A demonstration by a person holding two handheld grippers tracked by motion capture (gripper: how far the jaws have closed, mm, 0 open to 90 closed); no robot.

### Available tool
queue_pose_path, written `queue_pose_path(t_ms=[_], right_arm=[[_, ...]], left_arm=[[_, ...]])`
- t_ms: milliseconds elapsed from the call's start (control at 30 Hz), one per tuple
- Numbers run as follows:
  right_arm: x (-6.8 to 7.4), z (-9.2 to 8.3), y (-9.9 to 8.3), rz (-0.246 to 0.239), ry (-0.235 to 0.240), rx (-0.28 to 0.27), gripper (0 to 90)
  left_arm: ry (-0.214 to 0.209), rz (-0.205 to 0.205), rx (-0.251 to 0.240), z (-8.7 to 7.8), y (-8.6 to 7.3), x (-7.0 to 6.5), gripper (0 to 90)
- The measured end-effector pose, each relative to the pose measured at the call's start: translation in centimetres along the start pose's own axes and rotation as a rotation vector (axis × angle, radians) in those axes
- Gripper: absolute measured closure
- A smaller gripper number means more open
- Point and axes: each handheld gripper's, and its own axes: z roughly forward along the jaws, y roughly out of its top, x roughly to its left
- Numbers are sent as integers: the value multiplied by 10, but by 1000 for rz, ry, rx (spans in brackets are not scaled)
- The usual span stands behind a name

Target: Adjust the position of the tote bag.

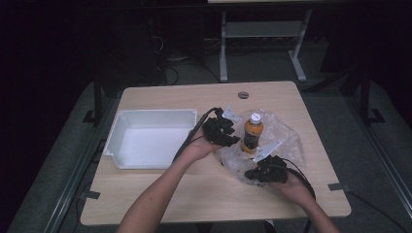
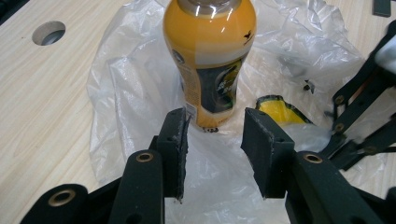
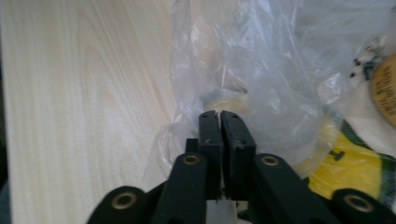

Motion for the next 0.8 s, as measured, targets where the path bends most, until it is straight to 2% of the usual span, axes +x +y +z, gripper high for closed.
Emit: queue_pose_path(t_ms=[33,100,133,367,467,733,800], right_arm=[[1,-3,0,12,2,-14,835],[2,-12,-2,-2,-15,-40,813],[3,-15,-3,6,-16,-47,797],[5,-40,-12,32,-49,-119,715],[6,-51,-13,26,-69,-143,684],[-3,-72,-19,59,-112,-172,610],[-6,-75,-21,69,-116,-178,591]], left_arm=[[0,-9,-7,0,-1,1,600],[1,-12,-3,-1,-1,2,600],[1,-13,-4,-1,-1,2,600],[3,-7,-8,-4,-2,2,600],[4,-11,-12,-4,-2,3,600],[-3,-12,-27,-7,-2,4,599],[-5,0,-28,-8,-1,5,600]])
